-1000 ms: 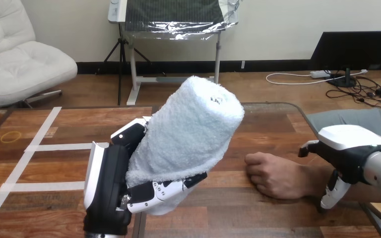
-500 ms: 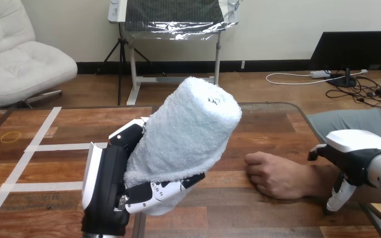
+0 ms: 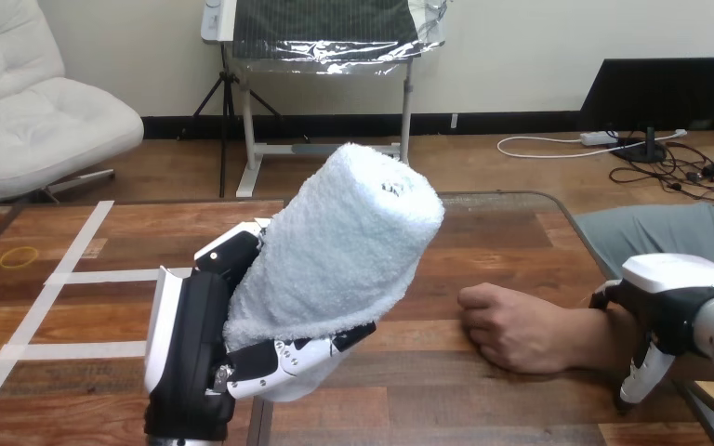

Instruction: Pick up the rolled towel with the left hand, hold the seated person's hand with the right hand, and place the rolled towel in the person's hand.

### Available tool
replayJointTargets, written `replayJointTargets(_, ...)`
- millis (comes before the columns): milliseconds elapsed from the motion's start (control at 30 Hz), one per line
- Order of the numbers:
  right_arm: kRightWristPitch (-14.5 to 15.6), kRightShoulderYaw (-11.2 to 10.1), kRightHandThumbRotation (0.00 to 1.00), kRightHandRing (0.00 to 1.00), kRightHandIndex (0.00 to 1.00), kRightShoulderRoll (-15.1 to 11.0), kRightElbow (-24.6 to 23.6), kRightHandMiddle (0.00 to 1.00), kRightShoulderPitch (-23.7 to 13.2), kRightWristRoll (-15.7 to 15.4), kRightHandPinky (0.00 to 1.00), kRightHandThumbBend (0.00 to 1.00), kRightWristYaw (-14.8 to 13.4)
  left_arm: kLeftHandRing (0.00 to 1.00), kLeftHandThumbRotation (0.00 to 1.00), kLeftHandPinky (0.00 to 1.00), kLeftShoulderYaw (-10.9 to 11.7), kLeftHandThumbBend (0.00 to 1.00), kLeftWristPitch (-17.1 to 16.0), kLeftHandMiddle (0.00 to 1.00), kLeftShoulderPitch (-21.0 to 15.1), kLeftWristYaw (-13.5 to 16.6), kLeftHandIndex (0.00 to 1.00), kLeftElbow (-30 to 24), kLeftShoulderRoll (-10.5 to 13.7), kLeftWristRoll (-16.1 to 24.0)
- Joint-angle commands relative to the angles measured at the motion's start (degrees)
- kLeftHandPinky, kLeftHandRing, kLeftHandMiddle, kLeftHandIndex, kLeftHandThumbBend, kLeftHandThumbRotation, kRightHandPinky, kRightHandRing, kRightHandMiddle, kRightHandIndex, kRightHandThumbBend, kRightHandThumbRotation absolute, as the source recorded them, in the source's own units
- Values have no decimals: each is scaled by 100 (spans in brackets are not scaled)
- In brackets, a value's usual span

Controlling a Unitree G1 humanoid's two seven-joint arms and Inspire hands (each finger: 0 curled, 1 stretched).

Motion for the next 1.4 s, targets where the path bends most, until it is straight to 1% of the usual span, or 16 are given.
replayJointTargets(0, 63, 69, 8, 95, 90, -41, 96, 95, -549, -110, 92, 71, -125, 43, 16, 40, 46, 68, -150, 47, -182, -3, 52, -234, -52, -23)
replayJointTargets(700, 187, 365, 12, 96, 90, -2, 598, 95, -793, -233, 94, 69, -139, 43, 14, 39, 76, 68, -207, 47, -169, 8, 52, -198, -43, 4)
replayJointTargets(800, 153, 461, 13, 96, 90, 6, 773, 95, -865, -288, 94, 68, -186, 43, 15, 39, 75, 68, -196, 47, -160, -1, 52, -198, -41, -11)
replayJointTargets(1033, 8, 618, 15, 95, 89, -5, 1087, 93, -990, -290, 93, 67, -349, 43, 15, 39, 101, 68, -158, 47, -163, 21, 52, -211, -43, 50)
replayJointTargets(1233, -94, 751, 18, 93, 88, 12, 1369, 92, -1123, -288, 92, 66, -444, 43, 14, 40, 148, 67, 1, 47, -204, 36, 52, -205, -24, 144)
replayJointTargets(1333, -165, 808, 18, 92, 87, 17, 1493, 91, -1178, -266, 91, 66, -526, 43, 14, 39, 168, 66, 73, 47, -277, 2, 52, -104, 13, 108)
replayJointTargets(1367, -183, 840, 18, 92, 87, 24, 1553, 90, -1208, -275, 91, 66, -544, 43, 14, 39, 174, 66, 216, 47, -285, -28, 52, -117, 33, 112)
